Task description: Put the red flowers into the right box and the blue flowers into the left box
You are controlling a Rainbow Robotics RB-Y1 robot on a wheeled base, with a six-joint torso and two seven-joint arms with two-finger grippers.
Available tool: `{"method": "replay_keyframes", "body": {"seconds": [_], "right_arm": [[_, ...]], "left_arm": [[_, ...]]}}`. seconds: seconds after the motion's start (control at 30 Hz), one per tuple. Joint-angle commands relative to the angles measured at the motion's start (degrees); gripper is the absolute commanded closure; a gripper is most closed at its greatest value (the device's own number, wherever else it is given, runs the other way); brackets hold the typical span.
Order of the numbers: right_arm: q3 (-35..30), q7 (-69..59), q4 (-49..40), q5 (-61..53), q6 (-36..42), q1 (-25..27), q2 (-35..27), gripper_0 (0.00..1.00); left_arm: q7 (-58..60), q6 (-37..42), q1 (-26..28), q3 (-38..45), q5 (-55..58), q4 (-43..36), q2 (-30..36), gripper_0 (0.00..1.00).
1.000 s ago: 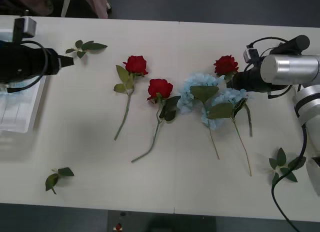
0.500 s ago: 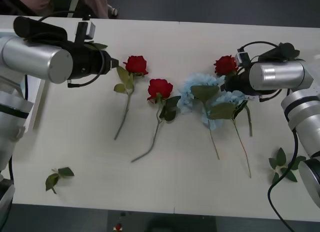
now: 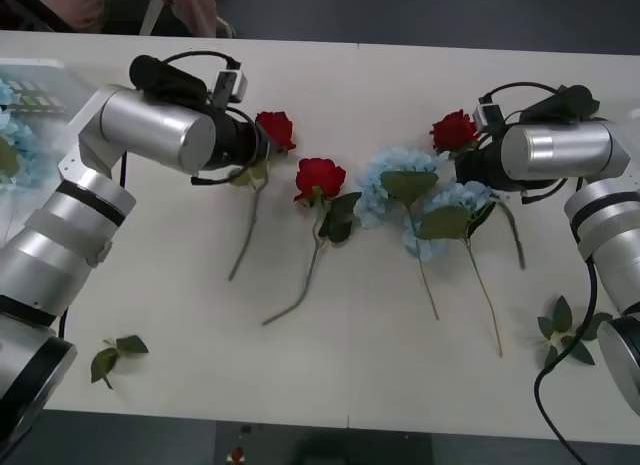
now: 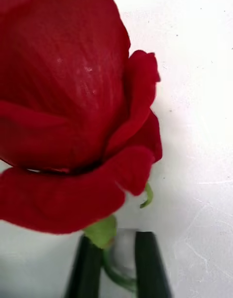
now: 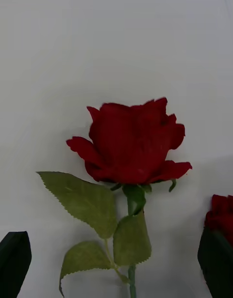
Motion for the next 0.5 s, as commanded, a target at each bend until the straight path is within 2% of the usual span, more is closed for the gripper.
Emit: {"method": "replay_keyframes", "body": {"seconds": [0.03,0.3,0.5], "right_arm": [[-1.26,-1.18,-0.95,-0.23,1.13,-1.70,-0.74,1.00],[-7.67,-0.65,-10.27,-0.58,14.14,-1.70,-3.99,1.00],[-15.23,0.58,-16.07,-0.67,23.54,-1.70,-7.50,1.00]], "left_arm": [[-0.34,-1.25,-1.69,-2.79,-0.38,-0.17,0.89,0.00],[-0.08,-3.44,-1.78,-8.32,-0.02,3.17,0.63,0.00],[-0.43,-6.70,-1.87,-9.55,0.42,7.56,-0.95,0.00]]}}
